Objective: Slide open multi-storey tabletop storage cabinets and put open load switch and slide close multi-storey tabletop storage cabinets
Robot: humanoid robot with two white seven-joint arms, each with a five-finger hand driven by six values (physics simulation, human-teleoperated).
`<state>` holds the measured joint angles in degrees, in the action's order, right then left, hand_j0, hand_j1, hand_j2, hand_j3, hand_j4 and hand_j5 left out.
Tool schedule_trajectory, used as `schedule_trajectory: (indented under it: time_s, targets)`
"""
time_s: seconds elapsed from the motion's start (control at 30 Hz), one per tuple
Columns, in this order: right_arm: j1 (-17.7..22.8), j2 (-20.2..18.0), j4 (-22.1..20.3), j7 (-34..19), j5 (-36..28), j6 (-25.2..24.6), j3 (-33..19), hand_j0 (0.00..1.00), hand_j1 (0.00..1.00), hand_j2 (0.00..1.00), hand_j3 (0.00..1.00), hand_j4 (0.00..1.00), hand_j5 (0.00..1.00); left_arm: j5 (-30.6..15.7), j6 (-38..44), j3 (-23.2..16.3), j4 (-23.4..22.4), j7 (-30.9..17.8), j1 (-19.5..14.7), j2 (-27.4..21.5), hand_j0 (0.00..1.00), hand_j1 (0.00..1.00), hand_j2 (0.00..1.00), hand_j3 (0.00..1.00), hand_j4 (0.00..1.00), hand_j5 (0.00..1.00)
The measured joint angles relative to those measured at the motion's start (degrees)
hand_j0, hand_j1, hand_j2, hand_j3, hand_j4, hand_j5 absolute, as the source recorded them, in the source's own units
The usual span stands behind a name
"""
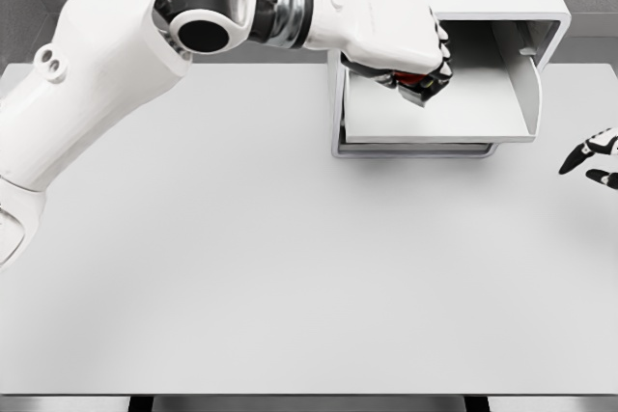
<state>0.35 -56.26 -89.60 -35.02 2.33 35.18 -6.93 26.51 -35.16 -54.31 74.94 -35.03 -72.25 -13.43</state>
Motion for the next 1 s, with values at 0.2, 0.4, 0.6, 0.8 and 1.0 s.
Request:
schedule_trajectory:
  time_s: [0.2,0.4,0.6,0.8,1.0]
  targets:
    - [0.00,0.00,-2.83,0.00,2.04,-0.01,2.05,0.49,0.49,0.49,0.49,0.49,0.49,1.21,0.00,-0.04,-3.39,0.02,-0.09,1.35,1.00,1.00,1.00,1.00,1.00,1.00]
    - [0.00,-0.01,-3.61,0.00,2.44,-0.01,2.84,0.49,0.49,0.49,0.49,0.49,0.49,0.95,-0.01,0.02,-4.23,-0.02,-0.09,2.30,1.00,1.00,1.00,1.00,1.00,1.00]
    - [-0.18,-0.07,-5.42,0.00,2.42,-0.01,4.45,0.50,0.50,0.50,0.50,0.50,0.50,-1.81,-0.03,0.02,-2.93,-0.03,-0.35,2.02,1.00,1.00,1.00,1.00,1.00,1.00]
    - [-1.49,0.13,-6.53,0.01,2.42,-0.02,7.13,0.50,0.50,0.50,0.50,0.50,0.50,-20.28,0.02,1.39,15.17,0.00,-2.28,-15.46,1.00,1.00,1.00,1.00,1.00,1.00]
    - [-11.69,0.34,-6.66,0.01,2.43,-0.06,16.52,0.50,0.50,0.50,0.50,0.50,0.50,-32.05,0.00,3.89,22.04,-0.01,-4.83,-38.90,1.00,1.00,1.00,1.00,1.00,1.00]
